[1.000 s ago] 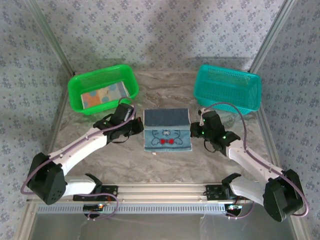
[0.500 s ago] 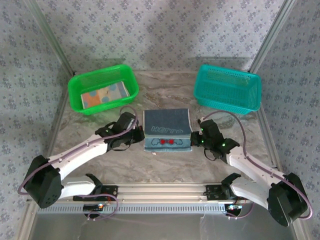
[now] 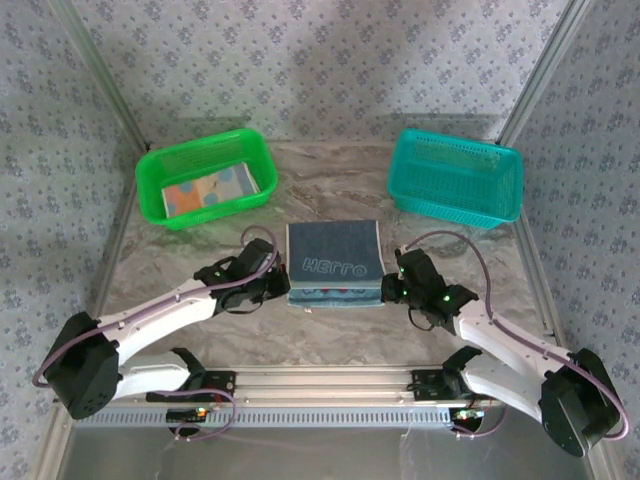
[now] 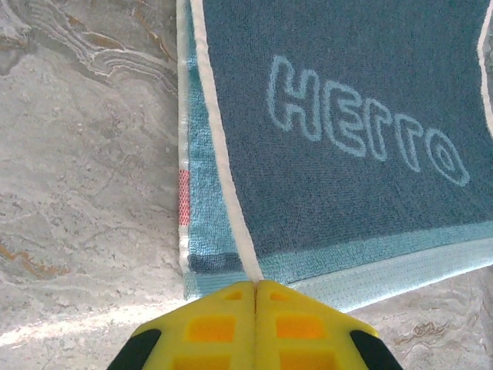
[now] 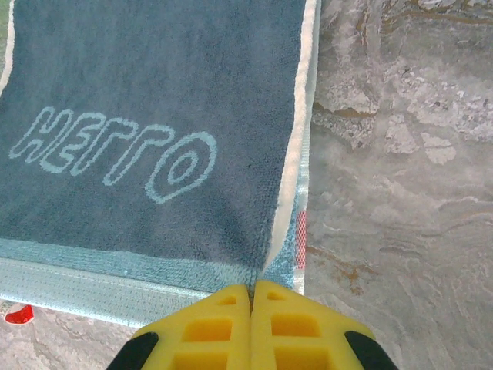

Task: Fold and stack the towels

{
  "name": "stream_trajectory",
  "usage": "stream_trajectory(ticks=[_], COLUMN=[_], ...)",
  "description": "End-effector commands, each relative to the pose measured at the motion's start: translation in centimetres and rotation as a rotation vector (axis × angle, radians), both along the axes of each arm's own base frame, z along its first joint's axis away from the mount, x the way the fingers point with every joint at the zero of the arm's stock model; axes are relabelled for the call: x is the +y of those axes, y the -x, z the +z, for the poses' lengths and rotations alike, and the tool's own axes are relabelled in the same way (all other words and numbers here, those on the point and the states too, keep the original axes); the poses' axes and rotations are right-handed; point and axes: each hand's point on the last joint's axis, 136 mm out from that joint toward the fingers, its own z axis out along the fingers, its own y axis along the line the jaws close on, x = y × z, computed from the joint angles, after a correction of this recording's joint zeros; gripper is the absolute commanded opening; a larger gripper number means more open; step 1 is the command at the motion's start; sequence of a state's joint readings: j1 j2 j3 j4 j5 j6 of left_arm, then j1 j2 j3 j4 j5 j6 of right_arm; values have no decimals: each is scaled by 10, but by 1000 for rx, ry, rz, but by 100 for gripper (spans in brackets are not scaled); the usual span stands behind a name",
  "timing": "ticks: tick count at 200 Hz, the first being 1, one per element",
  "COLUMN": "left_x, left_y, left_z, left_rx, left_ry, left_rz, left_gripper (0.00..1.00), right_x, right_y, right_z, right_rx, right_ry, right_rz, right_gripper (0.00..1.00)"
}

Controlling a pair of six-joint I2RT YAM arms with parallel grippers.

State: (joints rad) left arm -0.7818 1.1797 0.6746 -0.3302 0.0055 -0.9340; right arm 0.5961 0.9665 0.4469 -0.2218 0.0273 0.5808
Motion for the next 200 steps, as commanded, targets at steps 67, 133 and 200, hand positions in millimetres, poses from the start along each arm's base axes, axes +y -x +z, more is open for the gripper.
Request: stream_trajectory(ticks=[67, 133, 200], left_x=[6, 8, 16], left_y=[3, 1, 14], left_z=[1, 29, 16], left_rx=[-13, -60, -34], left_ry=[-15, -7, 1], left_rz=[33, 29, 45], left_gripper=[0, 0, 0], right_x=[-11, 0, 4], right_y=[8, 11, 25], right_z=[-8, 24, 19], right_rx=[31, -12, 4], right_ry=[40, 7, 1], right_rz=[-30, -2, 0], right_gripper=[0, 0, 0])
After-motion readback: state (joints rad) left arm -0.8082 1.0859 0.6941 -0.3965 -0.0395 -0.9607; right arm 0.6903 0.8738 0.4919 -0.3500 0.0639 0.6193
